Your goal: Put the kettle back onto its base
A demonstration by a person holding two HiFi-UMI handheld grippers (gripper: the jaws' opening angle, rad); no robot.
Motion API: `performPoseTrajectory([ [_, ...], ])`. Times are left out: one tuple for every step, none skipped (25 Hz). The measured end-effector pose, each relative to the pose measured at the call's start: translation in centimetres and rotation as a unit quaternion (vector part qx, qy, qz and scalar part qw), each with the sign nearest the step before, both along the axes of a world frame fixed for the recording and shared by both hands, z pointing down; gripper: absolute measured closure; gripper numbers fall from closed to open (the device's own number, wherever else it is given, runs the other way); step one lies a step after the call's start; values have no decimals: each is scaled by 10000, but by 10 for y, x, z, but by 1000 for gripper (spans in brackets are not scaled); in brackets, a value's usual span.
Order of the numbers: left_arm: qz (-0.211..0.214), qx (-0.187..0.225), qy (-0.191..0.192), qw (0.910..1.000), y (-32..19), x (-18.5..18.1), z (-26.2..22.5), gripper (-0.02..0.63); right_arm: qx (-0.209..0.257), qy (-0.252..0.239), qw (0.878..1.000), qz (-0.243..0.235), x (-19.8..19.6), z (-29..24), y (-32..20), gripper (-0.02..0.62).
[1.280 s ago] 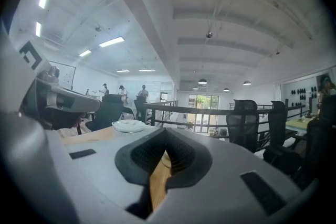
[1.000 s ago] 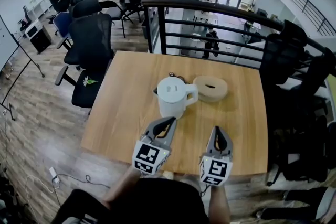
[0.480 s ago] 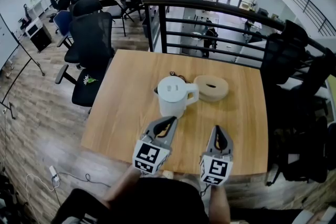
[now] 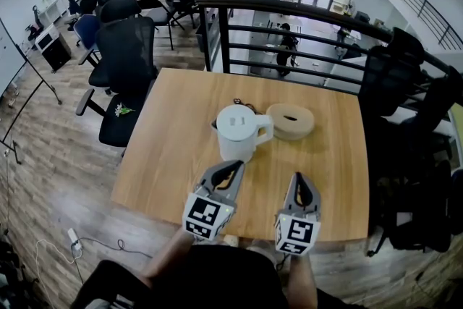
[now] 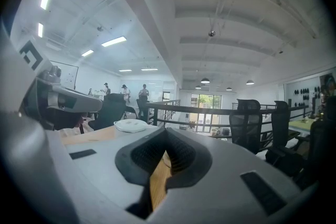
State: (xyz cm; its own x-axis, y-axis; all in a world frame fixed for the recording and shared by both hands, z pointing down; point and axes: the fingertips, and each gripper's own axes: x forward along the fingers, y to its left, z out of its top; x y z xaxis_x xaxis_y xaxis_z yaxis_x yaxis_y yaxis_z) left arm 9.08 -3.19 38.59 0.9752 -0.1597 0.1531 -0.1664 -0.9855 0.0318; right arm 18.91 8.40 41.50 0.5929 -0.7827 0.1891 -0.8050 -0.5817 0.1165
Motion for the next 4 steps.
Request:
performPoseTrajectory([
  [0,30,14,10000,0,0,-1,604,6,7,10000,-7,0,-1,0,597],
  [-1,44,18,10000,0,0,-1,604,11,12,10000,-14,0,-1,0,597],
  [-2,41,12,10000,0,0,-1,604,16,18,10000,-21,0,-2,0,597],
  [-3,29,1,10000,1,0,-1,604,21,23,10000,-28,0,-2,0,597],
])
